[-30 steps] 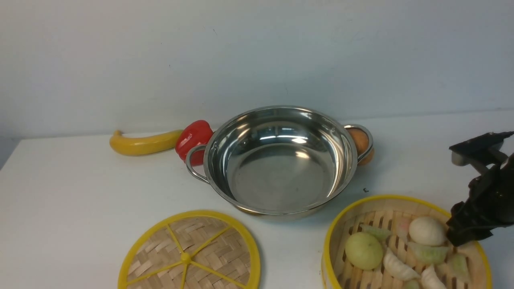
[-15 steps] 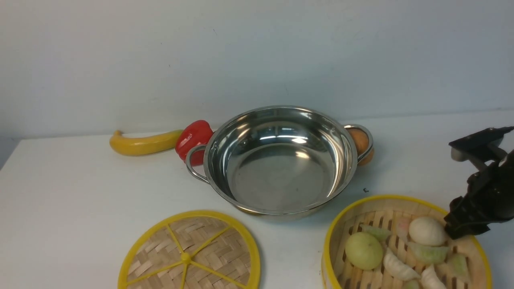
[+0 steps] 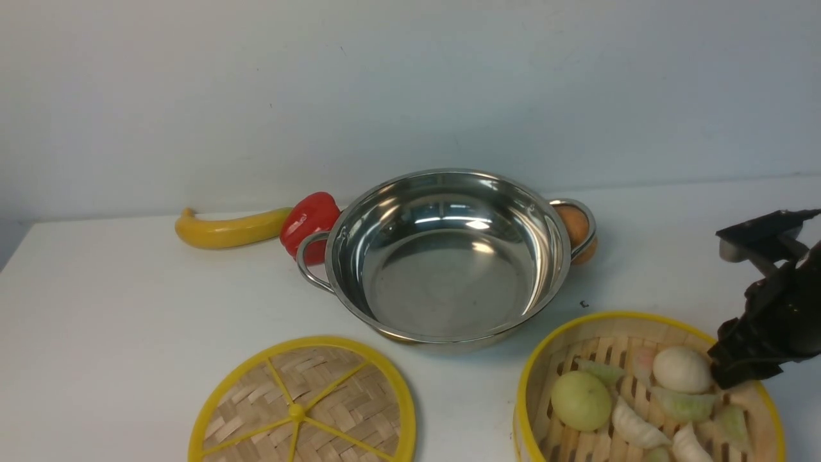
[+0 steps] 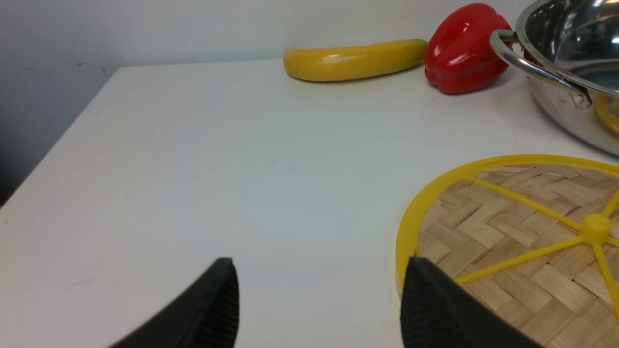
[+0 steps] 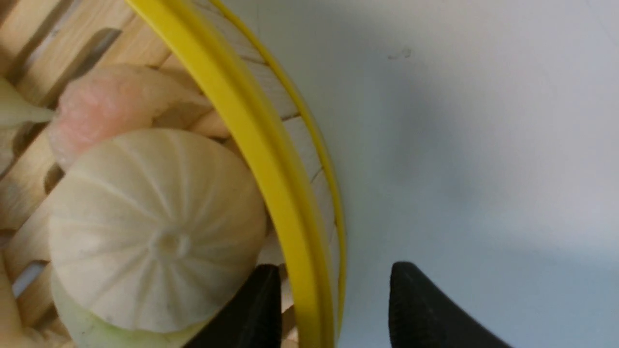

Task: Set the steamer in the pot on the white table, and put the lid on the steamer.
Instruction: 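Reach for and grasp the rim of the bamboo steamer holding the buns with the right gripper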

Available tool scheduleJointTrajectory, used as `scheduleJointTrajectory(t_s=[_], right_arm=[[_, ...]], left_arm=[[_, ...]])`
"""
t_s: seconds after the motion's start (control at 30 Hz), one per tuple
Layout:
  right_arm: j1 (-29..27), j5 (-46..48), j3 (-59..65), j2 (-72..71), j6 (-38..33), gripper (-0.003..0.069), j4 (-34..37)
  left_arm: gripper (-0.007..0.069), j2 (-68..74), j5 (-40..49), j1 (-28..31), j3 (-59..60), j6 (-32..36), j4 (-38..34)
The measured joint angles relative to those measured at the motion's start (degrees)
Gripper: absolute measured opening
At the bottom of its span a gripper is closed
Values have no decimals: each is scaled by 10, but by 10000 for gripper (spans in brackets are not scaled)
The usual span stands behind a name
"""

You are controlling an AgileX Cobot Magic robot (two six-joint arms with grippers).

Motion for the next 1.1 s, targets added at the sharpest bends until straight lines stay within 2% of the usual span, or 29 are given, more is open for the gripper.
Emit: scheduleJointTrajectory(t_s=[1.1], right_arm=[[0,0,0,1,1,303,0]], left_arm=[[419,0,0,0,0,0,0]])
